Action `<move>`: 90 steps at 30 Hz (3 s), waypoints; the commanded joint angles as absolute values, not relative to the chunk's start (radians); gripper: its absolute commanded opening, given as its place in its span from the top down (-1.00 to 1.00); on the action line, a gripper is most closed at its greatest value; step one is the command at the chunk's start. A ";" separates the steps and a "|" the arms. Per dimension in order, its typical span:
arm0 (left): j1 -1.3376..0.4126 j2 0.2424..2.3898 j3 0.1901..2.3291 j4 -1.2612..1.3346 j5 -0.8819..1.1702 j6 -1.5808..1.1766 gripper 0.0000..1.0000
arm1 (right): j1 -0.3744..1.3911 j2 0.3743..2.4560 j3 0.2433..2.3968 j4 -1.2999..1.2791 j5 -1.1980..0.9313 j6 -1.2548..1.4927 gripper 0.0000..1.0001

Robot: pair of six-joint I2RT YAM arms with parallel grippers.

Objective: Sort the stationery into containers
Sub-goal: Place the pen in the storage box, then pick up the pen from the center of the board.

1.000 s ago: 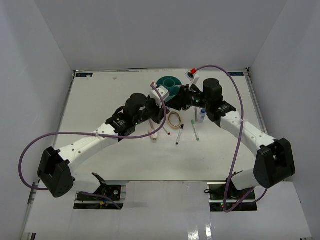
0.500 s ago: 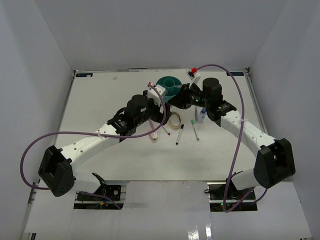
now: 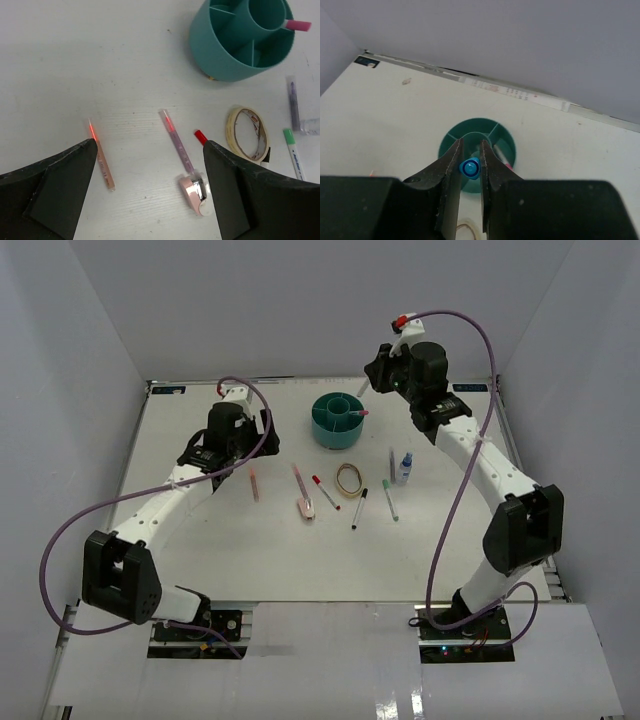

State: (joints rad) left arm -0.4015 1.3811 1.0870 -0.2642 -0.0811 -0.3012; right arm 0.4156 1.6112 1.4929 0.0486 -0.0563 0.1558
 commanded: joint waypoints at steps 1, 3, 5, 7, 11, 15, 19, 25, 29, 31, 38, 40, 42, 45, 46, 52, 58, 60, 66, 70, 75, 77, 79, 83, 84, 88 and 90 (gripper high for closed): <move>-0.353 1.356 1.078 -0.301 -0.003 -0.370 -0.96 | 0.385 1.713 1.584 0.054 0.038 0.087 0.85; -0.341 1.356 1.031 -0.269 0.012 -0.379 -0.96 | 0.376 1.768 1.621 0.072 0.037 0.086 0.85; -0.328 1.371 1.020 -0.273 0.049 -0.391 -0.96 | 0.370 1.808 1.632 0.097 0.031 0.087 0.85; -0.322 1.384 1.032 -0.298 0.054 -0.388 -0.96 | 0.364 1.833 1.641 0.138 0.022 0.090 0.85; -0.321 1.387 1.035 -0.307 0.041 -0.391 -0.96 | 0.360 1.902 1.680 0.156 -0.026 0.106 0.85; -0.321 1.387 1.038 -0.318 0.015 -0.385 -0.96 | 0.362 1.933 1.683 0.181 -0.061 0.117 0.85; -0.321 1.391 1.040 -0.321 0.015 -0.382 -0.96 | 0.360 1.956 1.660 0.236 -0.081 0.126 0.85; -0.321 1.414 1.042 -0.328 0.035 -0.397 -0.96 | 0.360 1.990 1.598 0.356 -0.109 0.129 0.75; -0.321 1.420 1.045 -0.330 0.043 -0.403 -0.96 | 0.360 2.026 1.592 0.393 -0.097 0.123 0.69; -0.321 1.420 1.046 -0.330 0.046 -0.405 -0.96 | 0.360 2.039 1.586 0.405 -0.095 0.121 0.67; -0.321 1.424 1.048 -0.330 0.060 -0.413 -0.96 | 0.360 2.059 1.588 0.397 -0.106 0.120 0.43; -0.321 1.422 1.046 -0.330 0.066 -0.419 -0.96 | 0.360 2.049 1.572 0.397 -0.115 0.121 0.22; -0.321 1.422 1.048 -0.331 0.064 -0.422 -0.96 | 0.361 2.039 1.557 0.396 -0.117 0.123 0.14; -0.321 1.422 1.049 -0.331 0.081 -0.426 -0.96 | 0.362 1.982 1.522 0.380 -0.109 0.123 0.03; -0.321 1.420 1.052 -0.331 0.089 -0.428 -0.96 | 0.361 1.964 1.499 0.364 -0.103 0.121 -0.02; -0.330 1.420 1.088 -0.376 0.142 -0.514 -0.96 | 0.360 1.763 1.387 0.221 -0.029 0.098 -0.36; -0.463 1.488 1.195 -0.460 0.058 -0.592 -0.96 | 0.360 1.464 1.214 0.071 0.031 0.178 -0.77; -0.500 1.506 1.213 -0.466 0.016 -0.636 -0.96 | 0.362 1.335 1.099 0.048 0.018 0.208 -0.95; -0.607 1.629 1.311 -0.506 -0.159 -0.811 -0.96 | 0.360 1.036 0.838 0.046 0.011 0.253 -0.86; -0.641 1.738 1.417 -0.600 -0.232 -0.888 -0.90 | 0.361 0.922 0.752 0.043 0.047 0.238 -0.85; -0.686 1.903 1.549 -0.705 -0.302 -0.957 -0.68 | 0.360 0.890 0.732 0.057 0.052 0.239 -0.83; -0.698 1.937 1.592 -0.752 -0.319 -0.974 -0.58 | 0.362 0.890 0.729 0.060 0.037 0.241 -0.82; -0.699 1.962 1.592 -0.768 -0.325 -1.003 -0.51 | 0.360 0.890 0.718 0.064 0.031 0.245 -0.82; -0.701 1.985 1.574 -0.769 -0.324 -1.031 -0.38 | 0.368 0.876 0.698 0.090 0.023 0.250 -0.83; -0.701 1.988 1.571 -0.769 -0.322 -1.037 -0.36 | 0.371 0.873 0.696 0.092 0.025 0.250 -0.83; -0.704 2.020 1.571 -0.769 -0.313 -1.063 -0.27 | 0.380 0.864 0.693 0.094 0.037 0.244 -0.83; -0.707 2.034 1.583 -0.769 -0.310 -1.065 -0.25 | 0.387 0.861 0.689 0.098 0.043 0.245 -0.83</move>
State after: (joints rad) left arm -0.7025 2.0296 1.5642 -0.7582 -0.2966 -1.0306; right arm 0.3752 0.8818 0.6945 0.0330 0.0273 0.2363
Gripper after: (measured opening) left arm 0.630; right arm 0.915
